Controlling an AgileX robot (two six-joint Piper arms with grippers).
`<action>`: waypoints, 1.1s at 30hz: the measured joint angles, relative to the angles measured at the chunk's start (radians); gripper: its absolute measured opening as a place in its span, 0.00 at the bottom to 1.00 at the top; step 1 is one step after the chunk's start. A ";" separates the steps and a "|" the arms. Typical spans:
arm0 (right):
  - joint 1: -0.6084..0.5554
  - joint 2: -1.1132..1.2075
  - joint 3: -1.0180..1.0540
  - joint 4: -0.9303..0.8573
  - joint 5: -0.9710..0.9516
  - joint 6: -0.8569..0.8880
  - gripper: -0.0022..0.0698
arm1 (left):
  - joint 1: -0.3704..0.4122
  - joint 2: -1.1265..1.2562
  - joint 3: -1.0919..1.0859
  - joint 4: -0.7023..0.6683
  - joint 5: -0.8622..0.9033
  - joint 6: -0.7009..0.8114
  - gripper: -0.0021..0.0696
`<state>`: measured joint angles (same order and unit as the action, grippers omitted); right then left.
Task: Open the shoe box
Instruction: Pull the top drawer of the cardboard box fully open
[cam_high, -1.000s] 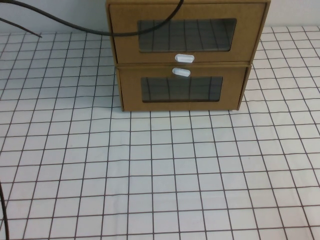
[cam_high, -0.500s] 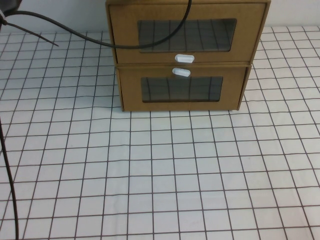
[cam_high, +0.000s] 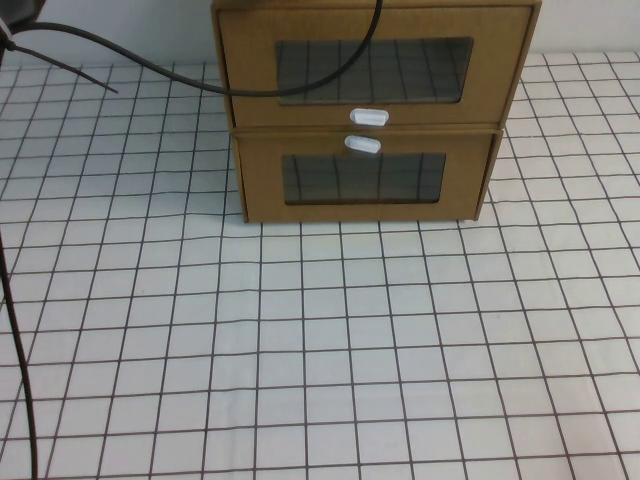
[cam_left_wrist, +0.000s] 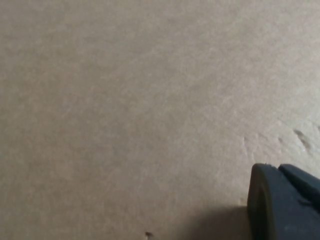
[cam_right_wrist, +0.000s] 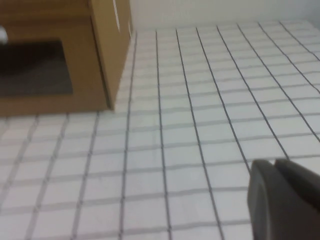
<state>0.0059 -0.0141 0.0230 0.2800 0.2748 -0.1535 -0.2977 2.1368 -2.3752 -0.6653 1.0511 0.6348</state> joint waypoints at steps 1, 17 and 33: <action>0.000 0.000 0.000 0.062 -0.035 0.000 0.01 | 0.000 0.000 0.000 0.000 0.000 0.000 0.02; 0.000 0.018 -0.063 0.655 -0.049 0.000 0.01 | 0.000 0.000 0.000 -0.002 0.000 -0.010 0.02; 0.133 0.646 -0.653 0.212 0.592 -0.117 0.01 | 0.000 0.001 0.000 -0.004 0.000 -0.045 0.02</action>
<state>0.1391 0.6318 -0.6298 0.4923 0.8665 -0.2702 -0.2977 2.1375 -2.3752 -0.6688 1.0510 0.5901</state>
